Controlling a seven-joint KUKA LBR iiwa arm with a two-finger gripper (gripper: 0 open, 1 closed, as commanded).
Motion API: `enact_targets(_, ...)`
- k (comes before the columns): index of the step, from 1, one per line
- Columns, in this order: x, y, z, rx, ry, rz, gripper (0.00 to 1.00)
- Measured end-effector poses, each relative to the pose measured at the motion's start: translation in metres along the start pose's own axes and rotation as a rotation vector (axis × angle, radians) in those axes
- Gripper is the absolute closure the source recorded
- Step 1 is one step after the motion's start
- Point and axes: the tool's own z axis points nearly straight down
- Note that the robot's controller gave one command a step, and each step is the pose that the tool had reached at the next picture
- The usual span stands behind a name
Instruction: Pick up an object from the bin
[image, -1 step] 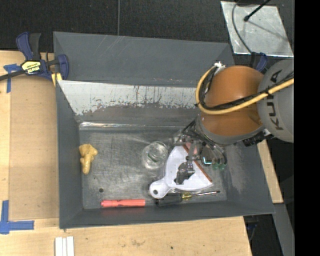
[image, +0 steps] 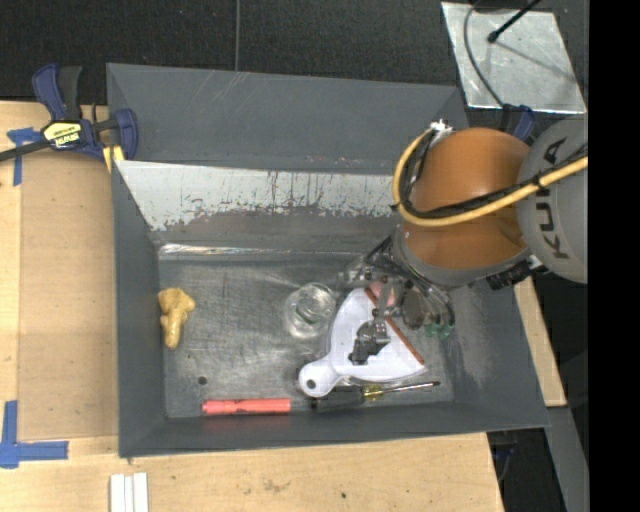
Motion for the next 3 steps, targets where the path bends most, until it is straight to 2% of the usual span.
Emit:
enact_targets(1, 0.010, 0.007, 0.052, 0.001, -0.003, -0.089, 0.00)
enact_targets(2, 0.020, 0.013, 0.077, 0.000, 0.006, -0.114, 0.00)
enact_targets(3, 0.026, 0.033, 0.074, 0.000, 0.004, -0.245, 0.00)
